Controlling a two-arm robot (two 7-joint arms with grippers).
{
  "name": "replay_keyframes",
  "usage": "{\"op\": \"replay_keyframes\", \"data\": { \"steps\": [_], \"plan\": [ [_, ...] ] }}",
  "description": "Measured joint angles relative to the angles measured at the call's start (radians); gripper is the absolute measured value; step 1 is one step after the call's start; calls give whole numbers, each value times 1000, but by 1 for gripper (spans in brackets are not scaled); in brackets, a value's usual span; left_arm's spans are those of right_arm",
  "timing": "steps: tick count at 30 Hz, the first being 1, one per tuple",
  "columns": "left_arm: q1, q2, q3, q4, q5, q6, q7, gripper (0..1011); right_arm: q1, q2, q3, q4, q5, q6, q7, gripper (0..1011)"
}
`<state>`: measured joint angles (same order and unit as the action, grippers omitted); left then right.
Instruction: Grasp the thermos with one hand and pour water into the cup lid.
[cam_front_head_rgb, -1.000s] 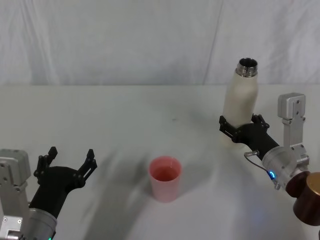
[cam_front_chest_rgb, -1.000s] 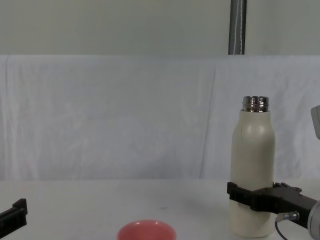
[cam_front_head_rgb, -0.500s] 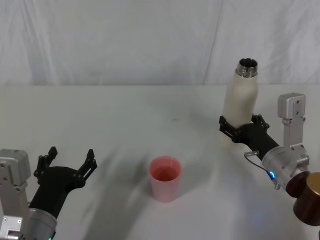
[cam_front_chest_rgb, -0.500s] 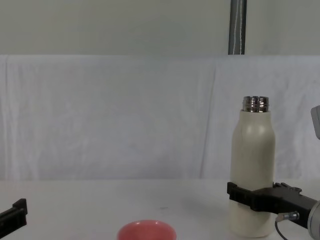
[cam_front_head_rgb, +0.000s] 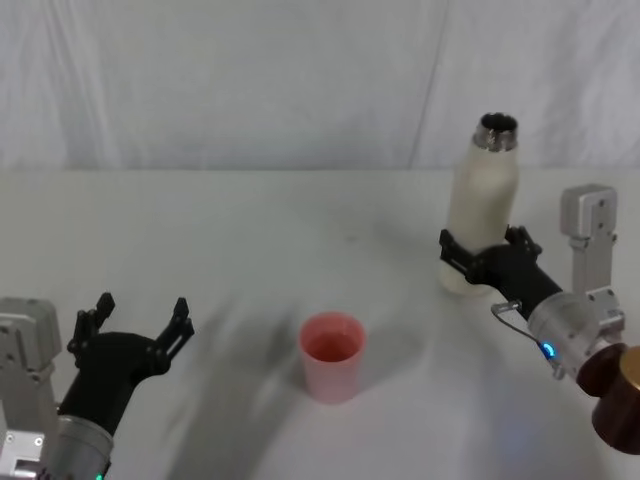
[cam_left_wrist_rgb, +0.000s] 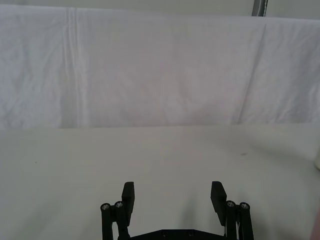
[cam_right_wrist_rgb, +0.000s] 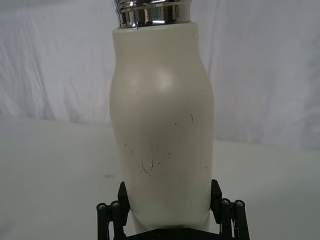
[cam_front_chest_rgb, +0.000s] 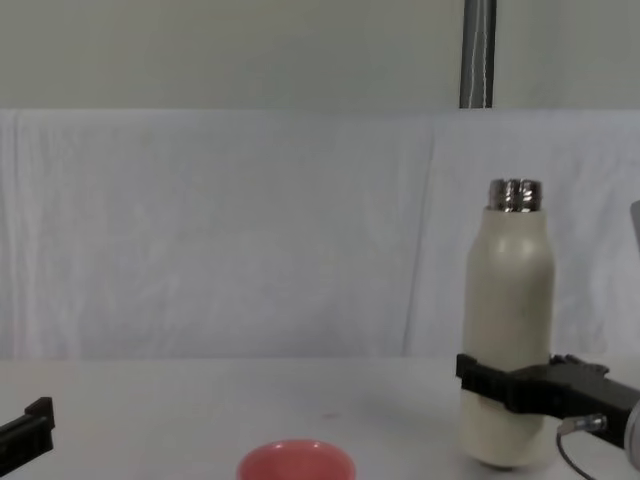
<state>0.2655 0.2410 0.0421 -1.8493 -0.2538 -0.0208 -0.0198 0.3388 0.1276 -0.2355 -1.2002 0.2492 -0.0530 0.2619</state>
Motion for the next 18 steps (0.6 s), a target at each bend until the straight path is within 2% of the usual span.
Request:
{"op": "replay_keyframes", "data": {
  "steps": [1,6,12,18],
  "plan": [
    [0,0,0,0,0,0,0,1001,0,0,0,0,0,0,0,959],
    [0,0,0,0,0,0,0,1001,-41,21,5,-89,0,20,-3,959],
    [0,0,0,0,0,0,0,1001,-77,46,5,-163,-5,39,-3,959],
    [0,0,0,0,0,0,0,1001,-120,94,-10,-249,-59,57,-17,959]
  ]
}}
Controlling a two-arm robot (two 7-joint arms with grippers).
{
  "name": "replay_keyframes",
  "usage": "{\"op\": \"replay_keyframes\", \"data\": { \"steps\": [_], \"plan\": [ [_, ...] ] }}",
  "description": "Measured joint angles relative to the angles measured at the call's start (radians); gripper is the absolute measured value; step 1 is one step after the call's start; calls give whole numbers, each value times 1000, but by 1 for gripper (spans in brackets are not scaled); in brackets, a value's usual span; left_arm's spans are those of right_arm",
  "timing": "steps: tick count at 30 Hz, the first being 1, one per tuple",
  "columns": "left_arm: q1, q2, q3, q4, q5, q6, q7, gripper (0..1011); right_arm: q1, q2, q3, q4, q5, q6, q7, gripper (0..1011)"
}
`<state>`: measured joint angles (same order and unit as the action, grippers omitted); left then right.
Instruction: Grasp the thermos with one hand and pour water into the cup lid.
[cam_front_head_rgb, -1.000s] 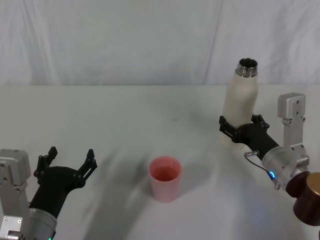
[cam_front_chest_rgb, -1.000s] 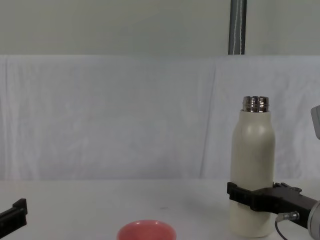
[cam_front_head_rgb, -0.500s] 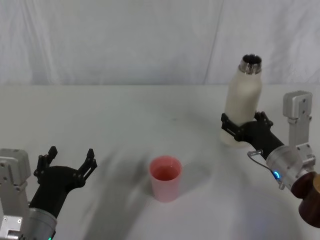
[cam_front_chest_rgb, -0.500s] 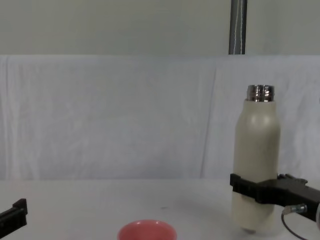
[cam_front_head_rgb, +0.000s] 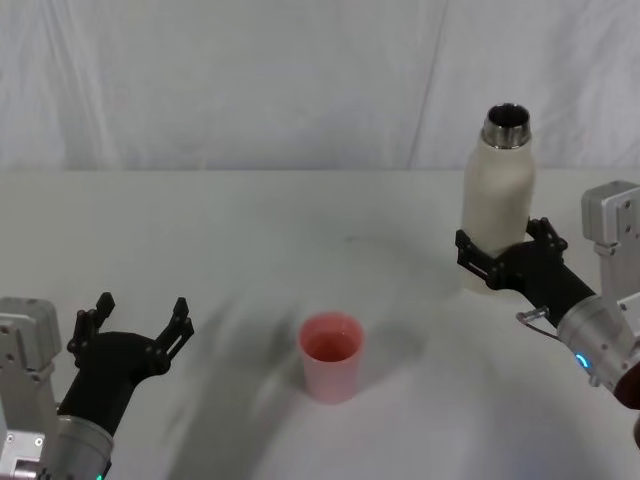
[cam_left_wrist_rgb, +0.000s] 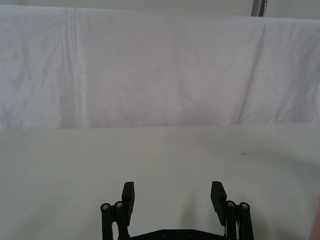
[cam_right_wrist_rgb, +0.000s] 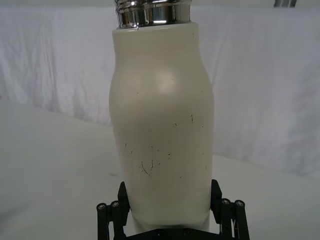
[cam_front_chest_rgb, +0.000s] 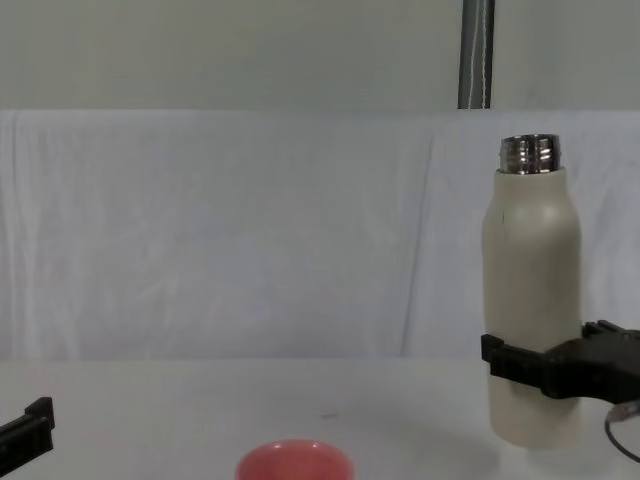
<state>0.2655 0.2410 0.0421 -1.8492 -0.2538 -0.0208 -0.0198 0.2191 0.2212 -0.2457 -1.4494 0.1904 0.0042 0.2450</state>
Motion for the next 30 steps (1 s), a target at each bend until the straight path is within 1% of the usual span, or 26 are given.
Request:
{"op": "replay_keyframes", "data": {
  "steps": [6,9,12,19,22,26,27,29,30],
  "plan": [
    [0,0,0,0,0,0,0,1001,-30,30,-11,-52,-59,1,-16,959],
    [0,0,0,0,0,0,0,1001,-51,44,-17,-82,-107,-9,-31,959],
    [0,0,0,0,0,0,0,1001,-66,49,-19,-99,-146,-19,-45,959],
    [0,0,0,0,0,0,0,1001,-106,47,-8,-124,-189,-41,-64,959],
    [0,0,0,0,0,0,0,1001,-123,44,-1,-131,-216,-48,-79,959],
    [0,0,0,0,0,0,0,1001,-142,42,4,-137,-263,-56,-102,959],
    [0,0,0,0,0,0,0,1001,-148,43,3,-139,-287,-59,-113,959],
    [0,0,0,0,0,0,0,1001,-153,45,-1,-142,-314,-63,-123,959],
    [0,0,0,0,0,0,0,1001,-156,46,-4,-144,-340,-67,-133,959]
  ]
}}
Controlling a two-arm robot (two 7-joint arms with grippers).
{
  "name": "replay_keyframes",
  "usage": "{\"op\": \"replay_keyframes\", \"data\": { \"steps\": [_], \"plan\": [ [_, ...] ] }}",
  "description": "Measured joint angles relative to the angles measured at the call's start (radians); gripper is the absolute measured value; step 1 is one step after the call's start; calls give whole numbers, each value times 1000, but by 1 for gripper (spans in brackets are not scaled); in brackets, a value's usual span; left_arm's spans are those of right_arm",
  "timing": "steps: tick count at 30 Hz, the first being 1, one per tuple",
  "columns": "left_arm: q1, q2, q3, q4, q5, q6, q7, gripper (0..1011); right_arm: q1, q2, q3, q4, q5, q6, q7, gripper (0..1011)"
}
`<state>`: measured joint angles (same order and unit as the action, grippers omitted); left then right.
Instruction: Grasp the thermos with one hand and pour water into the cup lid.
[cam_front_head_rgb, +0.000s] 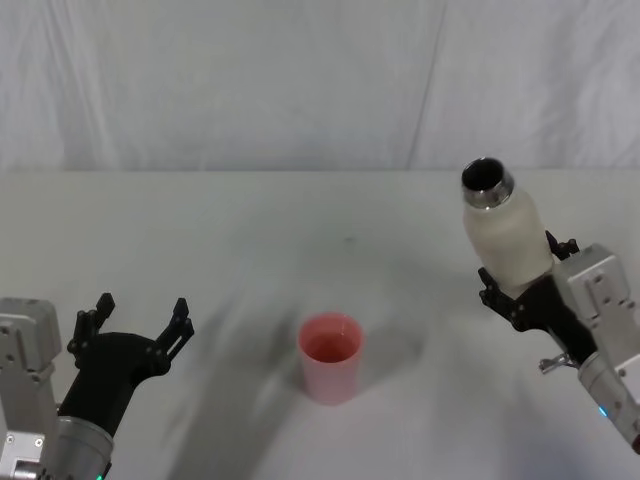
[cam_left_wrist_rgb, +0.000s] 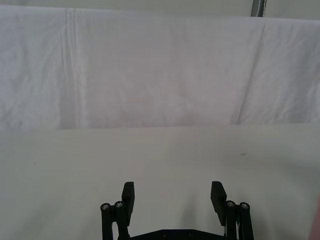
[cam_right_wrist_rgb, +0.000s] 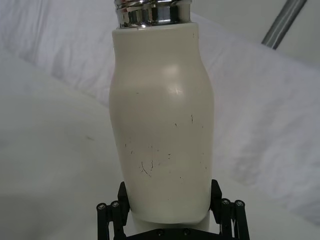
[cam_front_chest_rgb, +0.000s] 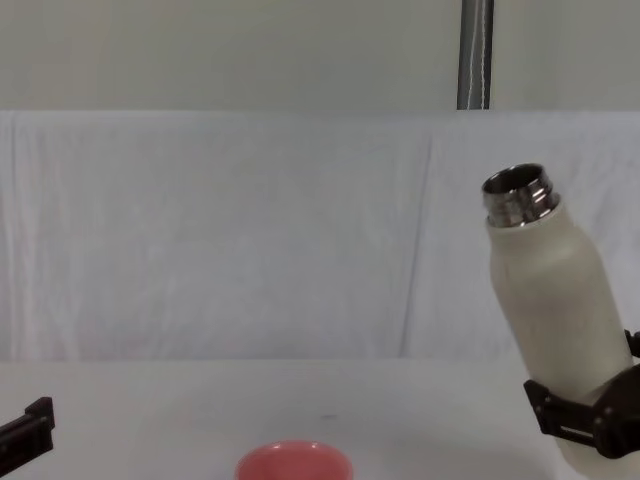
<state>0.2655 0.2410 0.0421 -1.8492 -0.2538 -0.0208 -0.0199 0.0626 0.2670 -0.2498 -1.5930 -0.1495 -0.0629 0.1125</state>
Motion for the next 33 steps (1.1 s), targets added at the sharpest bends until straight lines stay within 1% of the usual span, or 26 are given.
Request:
{"op": "replay_keyframes", "data": {
  "steps": [2,3,5,6,7,8,9,10,12,13,15,16,18,19,21,24,25,26,28,33],
  "plan": [
    [0,0,0,0,0,0,0,1001,-3,3,-5,-1,-30,-5,-9,959],
    [0,0,0,0,0,0,0,1001,-4,5,-11,-1,-59,-10,-19,959],
    [0,0,0,0,0,0,0,1001,-5,8,-16,-1,-86,-15,-27,959],
    [0,0,0,0,0,0,0,1001,-5,13,-23,-1,-119,-21,-35,959],
    [0,0,0,0,0,0,0,1001,-5,14,-26,-1,-134,-24,-39,959],
    [0,0,0,0,0,0,0,1001,-5,18,-33,-1,-163,-30,-45,959],
    [0,0,0,0,0,0,0,1001,-5,18,-33,-1,-163,-30,-45,959],
    [0,0,0,0,0,0,0,1001,-4,24,-44,0,-199,-36,-52,959],
    [0,0,0,0,0,0,0,1001,-2,29,-53,2,-233,-41,-59,959],
    [0,0,0,0,0,0,0,1001,1,34,-62,6,-268,-47,-67,959],
    [0,0,0,0,0,0,0,1001,5,40,-73,10,-306,-51,-76,959],
    [0,0,0,0,0,0,0,1001,8,46,-83,14,-337,-54,-83,959],
    [0,0,0,0,0,0,0,1001,12,50,-93,19,-372,-58,-91,959],
    [0,0,0,0,0,0,0,1001,17,54,-101,24,-401,-60,-99,959],
    [0,0,0,0,0,0,0,1001,21,58,-109,28,-426,-61,-105,959],
    [0,0,0,0,0,0,0,1001,32,65,-126,40,-478,-64,-121,959],
    [0,0,0,0,0,0,0,1001,32,65,-126,40,-478,-64,-121,959],
    [0,0,0,0,0,0,0,1001,36,68,-131,43,-496,-65,-127,959],
    [0,0,0,0,0,0,0,1001,42,71,-137,47,-516,-66,-135,959],
    [0,0,0,0,0,0,0,1001,53,72,-145,56,-538,-70,-144,959]
  ]
}}
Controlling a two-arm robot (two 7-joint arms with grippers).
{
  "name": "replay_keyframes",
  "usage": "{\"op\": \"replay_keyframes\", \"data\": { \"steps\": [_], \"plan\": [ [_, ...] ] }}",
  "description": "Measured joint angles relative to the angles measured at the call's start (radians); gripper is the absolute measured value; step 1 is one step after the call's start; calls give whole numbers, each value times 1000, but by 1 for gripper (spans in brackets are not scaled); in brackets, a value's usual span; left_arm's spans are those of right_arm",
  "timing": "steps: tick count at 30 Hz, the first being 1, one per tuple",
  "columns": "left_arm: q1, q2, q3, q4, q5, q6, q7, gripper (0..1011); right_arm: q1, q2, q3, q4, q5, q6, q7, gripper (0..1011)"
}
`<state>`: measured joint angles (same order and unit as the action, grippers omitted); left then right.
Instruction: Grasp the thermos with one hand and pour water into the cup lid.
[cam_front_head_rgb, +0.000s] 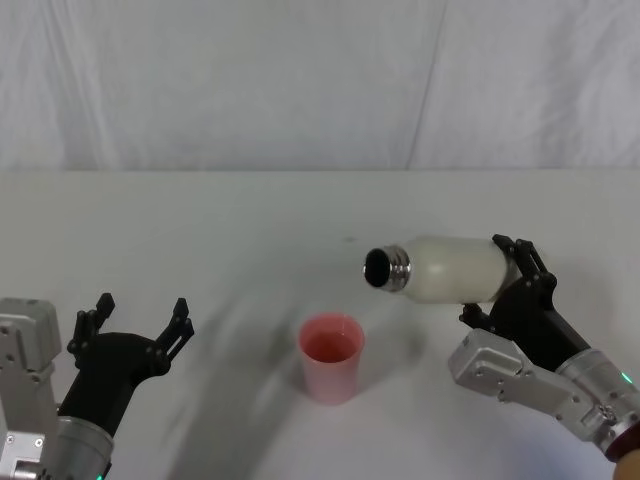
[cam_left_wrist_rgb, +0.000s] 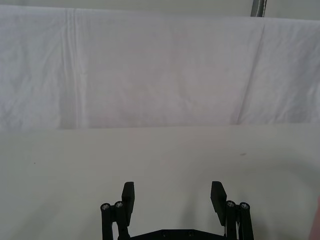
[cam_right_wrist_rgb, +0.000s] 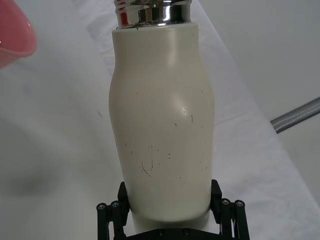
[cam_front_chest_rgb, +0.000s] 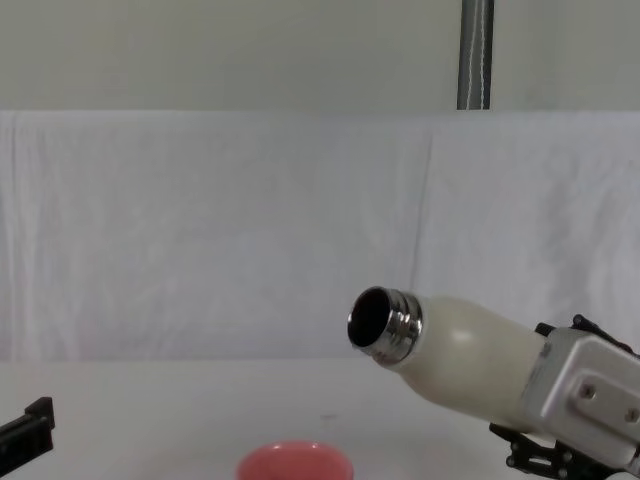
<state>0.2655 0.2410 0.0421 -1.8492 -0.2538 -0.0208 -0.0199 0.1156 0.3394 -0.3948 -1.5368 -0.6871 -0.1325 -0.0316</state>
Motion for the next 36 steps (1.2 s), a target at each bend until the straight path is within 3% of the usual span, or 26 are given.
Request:
{"op": "replay_keyframes", "data": {
  "steps": [14,25,36],
  "plan": [
    [0,0,0,0,0,0,0,1001,44,33,-44,27,-77,-7,-8,959],
    [0,0,0,0,0,0,0,1001,90,51,-73,43,-75,-13,45,959],
    [0,0,0,0,0,0,0,1001,124,58,-98,68,-91,-12,45,959]
  ]
}}
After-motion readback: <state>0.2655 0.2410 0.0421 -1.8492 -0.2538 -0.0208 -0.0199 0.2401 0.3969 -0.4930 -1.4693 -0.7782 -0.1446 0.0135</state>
